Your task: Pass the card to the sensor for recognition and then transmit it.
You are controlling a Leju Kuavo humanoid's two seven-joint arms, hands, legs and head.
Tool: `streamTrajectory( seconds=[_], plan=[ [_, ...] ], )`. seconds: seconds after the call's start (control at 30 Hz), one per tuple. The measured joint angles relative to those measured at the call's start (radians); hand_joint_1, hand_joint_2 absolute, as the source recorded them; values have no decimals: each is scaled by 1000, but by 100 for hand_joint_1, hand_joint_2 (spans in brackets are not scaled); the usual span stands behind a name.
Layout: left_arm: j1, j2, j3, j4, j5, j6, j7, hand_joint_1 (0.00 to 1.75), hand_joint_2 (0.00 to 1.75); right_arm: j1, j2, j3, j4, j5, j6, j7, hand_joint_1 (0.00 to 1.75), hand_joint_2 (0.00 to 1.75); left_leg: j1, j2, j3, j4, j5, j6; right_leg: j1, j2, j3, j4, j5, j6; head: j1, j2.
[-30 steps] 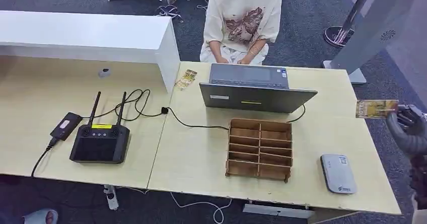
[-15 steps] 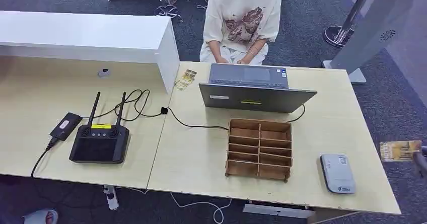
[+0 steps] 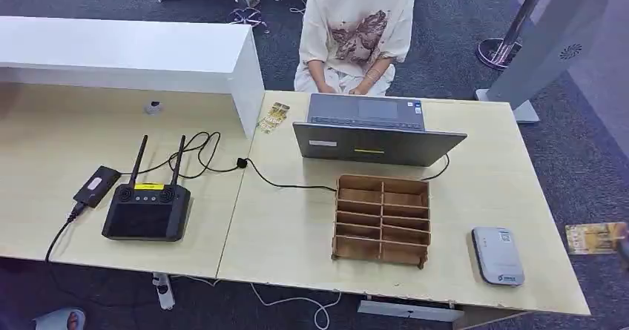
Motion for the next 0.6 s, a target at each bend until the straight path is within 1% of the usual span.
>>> streamTrajectory(
  seconds=[0.6],
  plan=[
    [0,3,0,1,0,0,0,0,0,1,-3,0,3,0,0,0,175,175,0,0,0,0,0,0,0,0,0,0,0,0,0,0]
  ],
)
